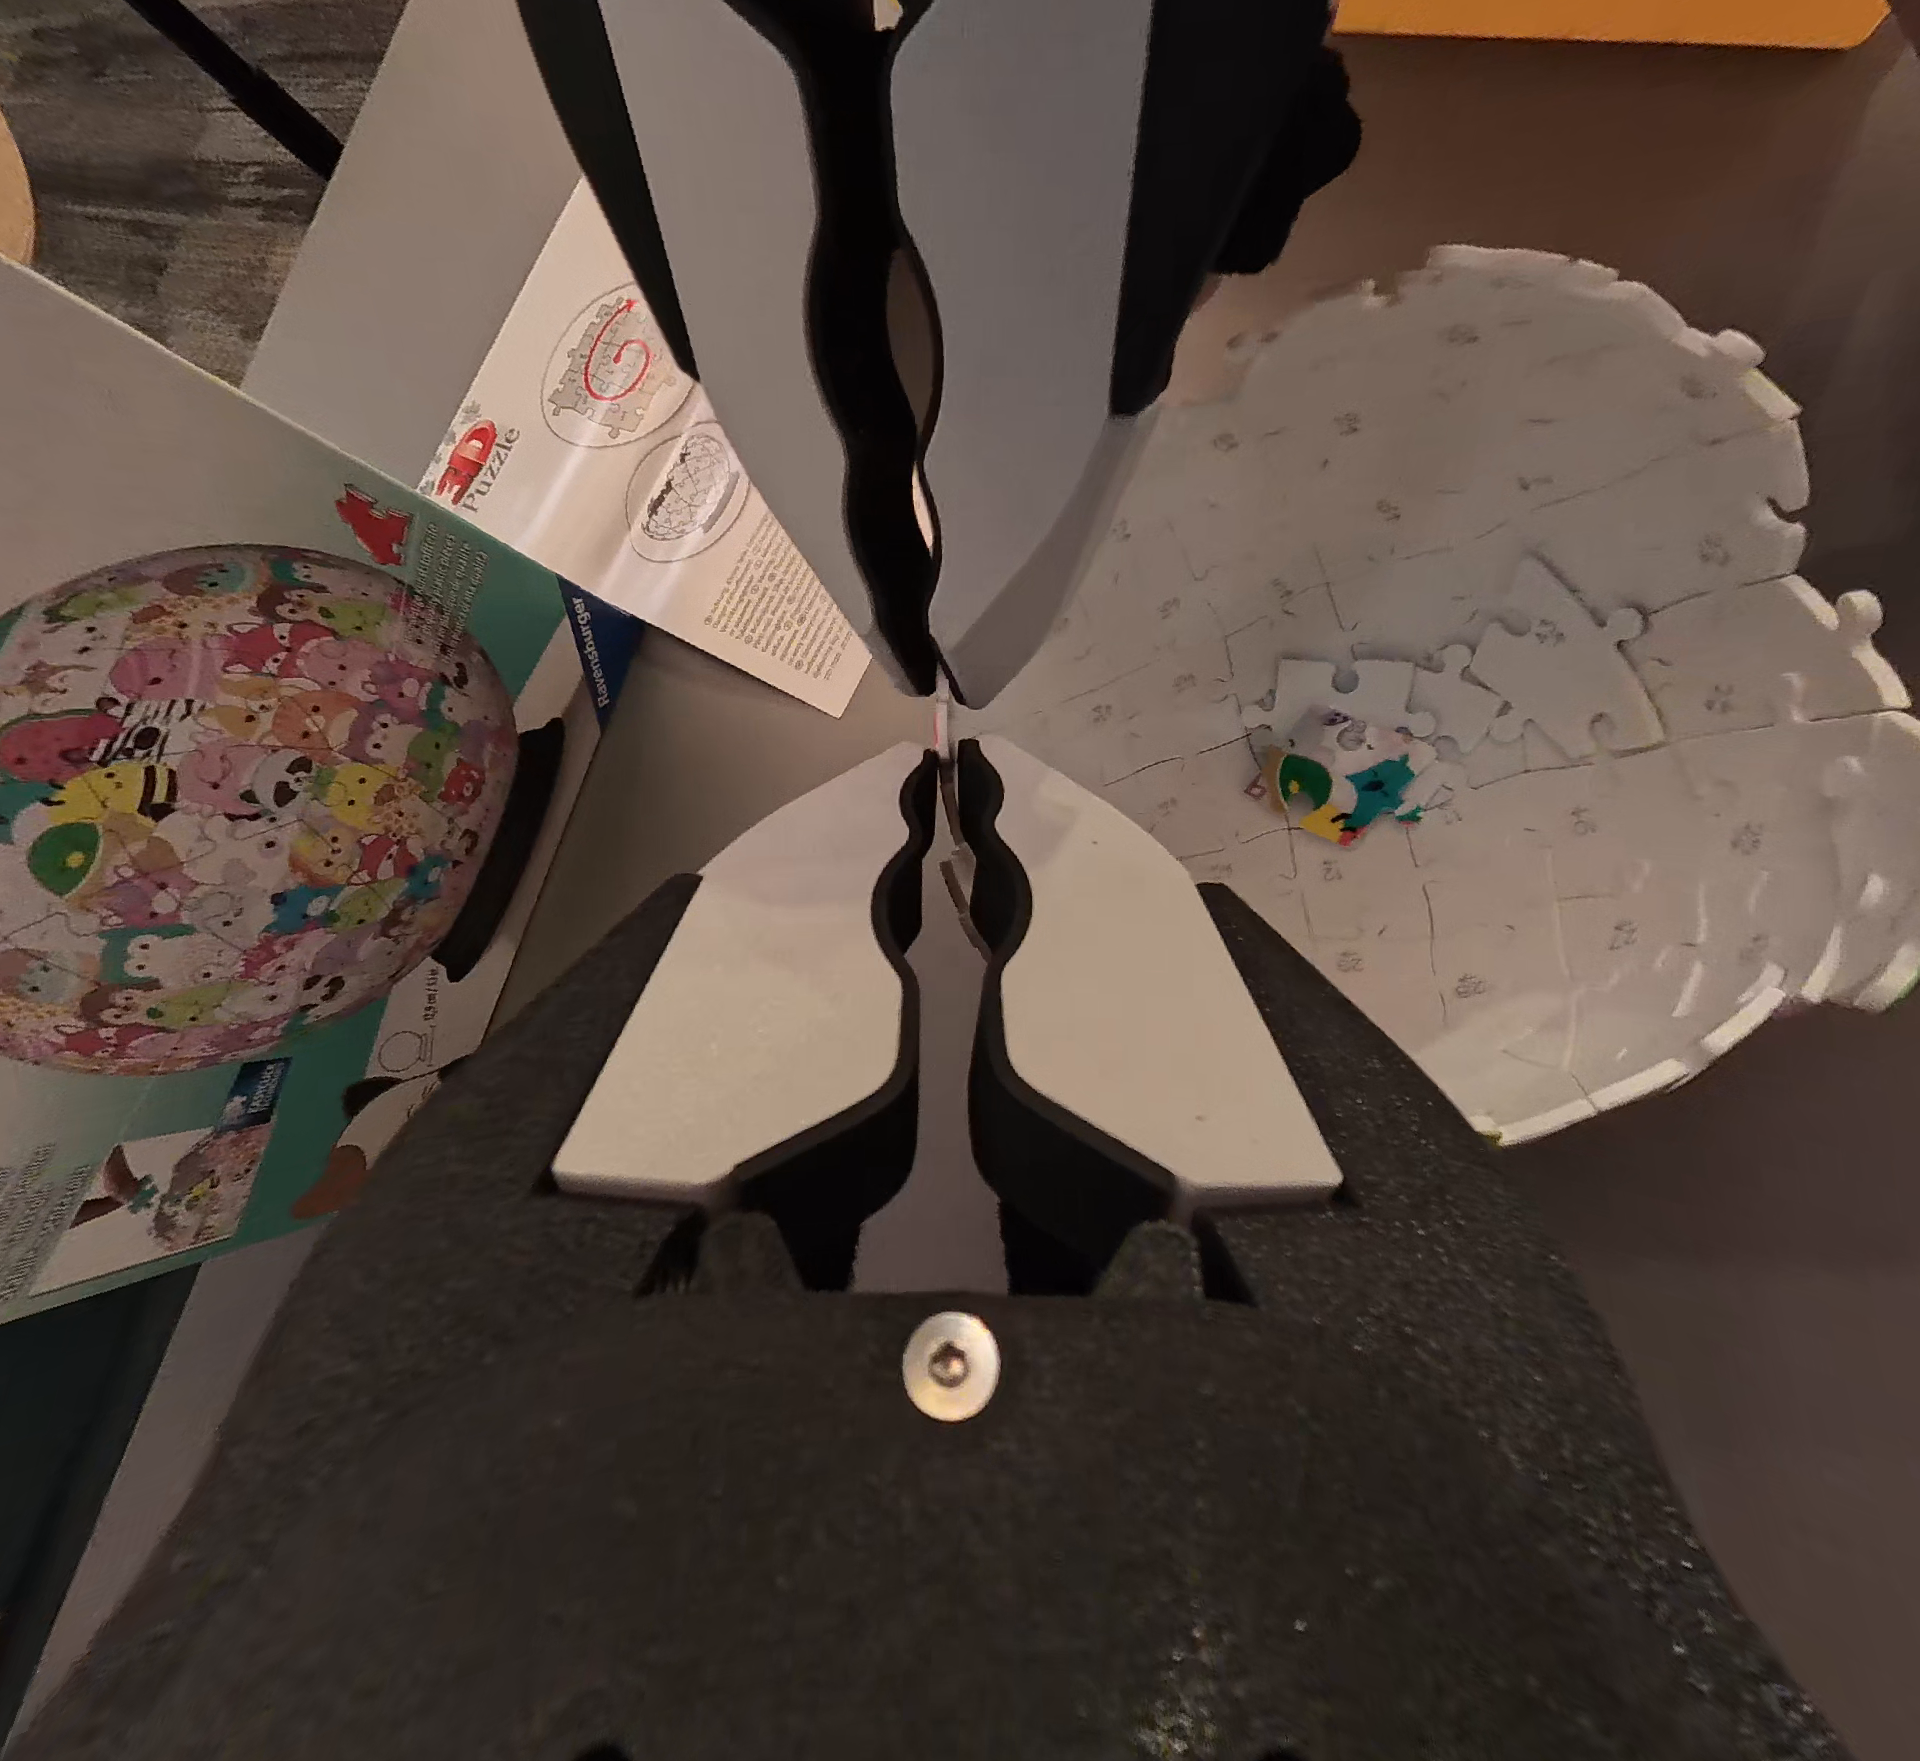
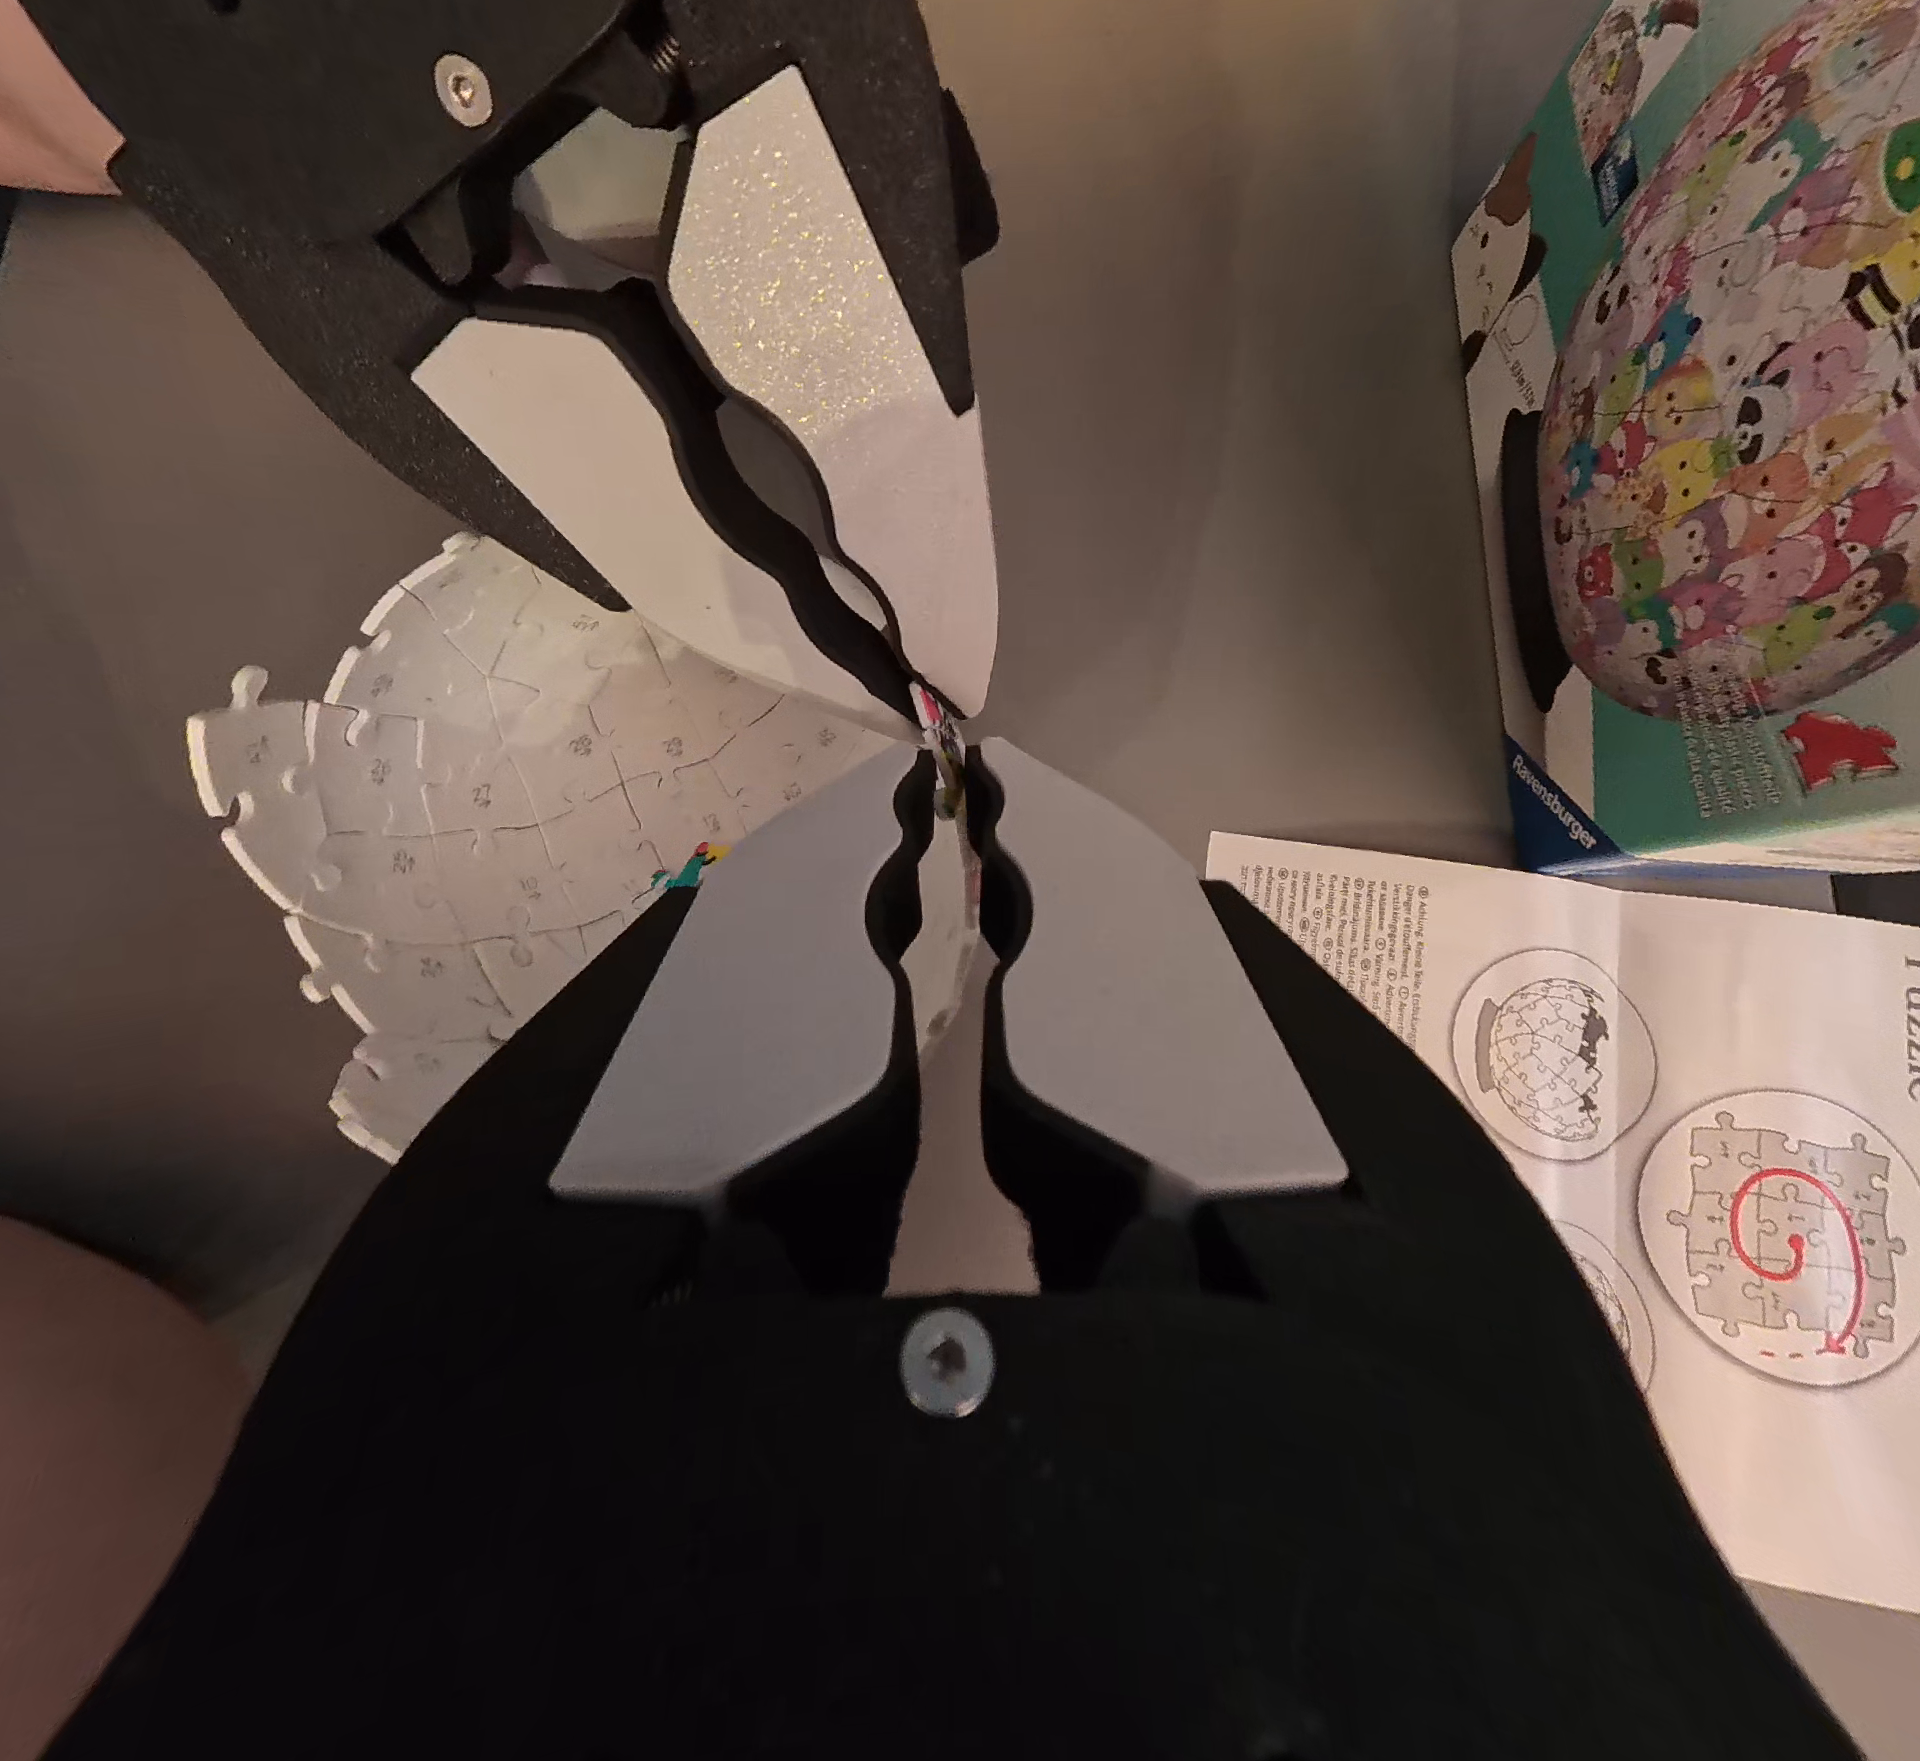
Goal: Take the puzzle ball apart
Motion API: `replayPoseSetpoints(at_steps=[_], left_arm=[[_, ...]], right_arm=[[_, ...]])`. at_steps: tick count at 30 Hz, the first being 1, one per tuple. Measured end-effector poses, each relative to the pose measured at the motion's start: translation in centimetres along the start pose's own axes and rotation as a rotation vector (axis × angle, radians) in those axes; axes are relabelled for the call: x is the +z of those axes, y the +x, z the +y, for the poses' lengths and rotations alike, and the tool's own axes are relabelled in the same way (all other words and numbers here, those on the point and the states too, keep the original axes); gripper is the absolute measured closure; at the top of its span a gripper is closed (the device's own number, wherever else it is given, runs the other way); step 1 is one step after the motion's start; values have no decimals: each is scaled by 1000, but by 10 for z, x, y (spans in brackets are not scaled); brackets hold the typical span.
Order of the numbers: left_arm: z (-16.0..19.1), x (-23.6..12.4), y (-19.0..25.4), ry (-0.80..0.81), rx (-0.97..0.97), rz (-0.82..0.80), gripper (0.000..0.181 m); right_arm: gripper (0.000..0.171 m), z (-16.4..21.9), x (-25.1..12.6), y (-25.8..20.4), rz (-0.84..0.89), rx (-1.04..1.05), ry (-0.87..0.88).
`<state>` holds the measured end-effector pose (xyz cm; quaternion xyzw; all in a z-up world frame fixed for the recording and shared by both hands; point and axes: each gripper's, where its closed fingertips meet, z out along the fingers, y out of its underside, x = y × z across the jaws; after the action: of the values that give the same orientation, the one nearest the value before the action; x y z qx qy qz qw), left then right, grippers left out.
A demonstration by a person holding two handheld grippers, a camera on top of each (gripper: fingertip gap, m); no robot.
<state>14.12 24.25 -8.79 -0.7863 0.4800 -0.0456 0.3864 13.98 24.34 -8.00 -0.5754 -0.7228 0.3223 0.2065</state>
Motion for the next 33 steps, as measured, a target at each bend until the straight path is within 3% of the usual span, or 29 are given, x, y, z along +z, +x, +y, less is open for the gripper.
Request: replayPoseSetpoints(at_steps=[9, 17, 19, 22, 33], left_arm=[[0, -1, 1, -20, 93, -50, 176], [2, -3, 0, -13, 38, -12, 175], [2, -4, -5, -18, 24, -27, 163], [2, -4, -7, -26, 34, -32, 160], [6, 10, -4, -109, 88, 16, 173]], right_arm=[[165, -1, 0, 0, -29, 44, 19], [165, -2, 1, 1, 2, 10, 4], [162, 5, 0, 2, 27, 15, -35], [161, 10, 0, 4, 38, 27, -60], [165, 13, 0, 8, 34, 74, -72]])
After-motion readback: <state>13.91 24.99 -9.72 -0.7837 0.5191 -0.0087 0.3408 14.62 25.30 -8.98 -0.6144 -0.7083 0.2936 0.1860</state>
